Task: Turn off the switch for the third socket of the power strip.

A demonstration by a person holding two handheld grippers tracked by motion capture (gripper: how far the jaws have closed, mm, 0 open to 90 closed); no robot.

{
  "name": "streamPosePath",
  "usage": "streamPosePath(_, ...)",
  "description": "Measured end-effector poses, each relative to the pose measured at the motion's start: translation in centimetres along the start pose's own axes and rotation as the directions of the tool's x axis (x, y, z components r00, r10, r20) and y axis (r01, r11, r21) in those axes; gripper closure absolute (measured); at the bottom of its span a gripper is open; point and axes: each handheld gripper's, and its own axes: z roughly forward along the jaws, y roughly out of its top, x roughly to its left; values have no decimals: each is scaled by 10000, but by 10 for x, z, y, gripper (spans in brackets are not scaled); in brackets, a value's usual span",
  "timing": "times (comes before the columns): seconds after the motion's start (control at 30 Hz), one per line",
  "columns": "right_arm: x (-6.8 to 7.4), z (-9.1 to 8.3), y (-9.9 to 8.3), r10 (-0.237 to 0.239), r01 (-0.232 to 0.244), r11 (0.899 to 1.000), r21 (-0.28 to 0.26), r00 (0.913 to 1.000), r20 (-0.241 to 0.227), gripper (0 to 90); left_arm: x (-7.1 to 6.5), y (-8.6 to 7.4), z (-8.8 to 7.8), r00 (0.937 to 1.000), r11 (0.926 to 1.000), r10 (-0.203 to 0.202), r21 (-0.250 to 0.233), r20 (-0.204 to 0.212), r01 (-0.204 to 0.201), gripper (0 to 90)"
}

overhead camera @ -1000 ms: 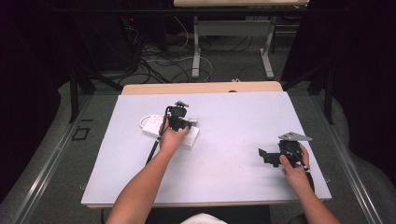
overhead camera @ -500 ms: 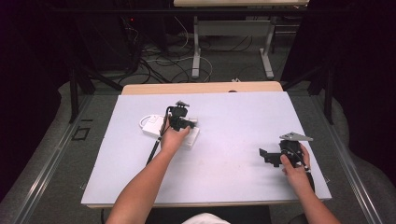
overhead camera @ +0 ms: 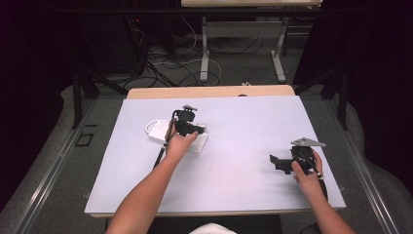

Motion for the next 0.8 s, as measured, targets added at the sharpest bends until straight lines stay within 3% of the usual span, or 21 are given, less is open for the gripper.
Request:
streamPosePath(0.13,0,0,0,-92,92,10000,-2,10000,-34,0,-2,1,-3,9998,9997,196,-113,18,-196,587)
streamPosePath(0.23,1,0,0,71,-71,10000,8,10000,-19,0,-4,1,-6,9999,9995,74,-292,70,-72,559)
streamPosePath(0.5,0,1,0,-99,99,9999,-14,9999,-39,0,-4,2,-15,9999,9978,-107,-648,123,114,494)
streamPosePath(0.8,1,0,0,12,-12,10000,3,10000,-46,0,-1,2,-22,9998,9965,-94,-833,182,109,428)
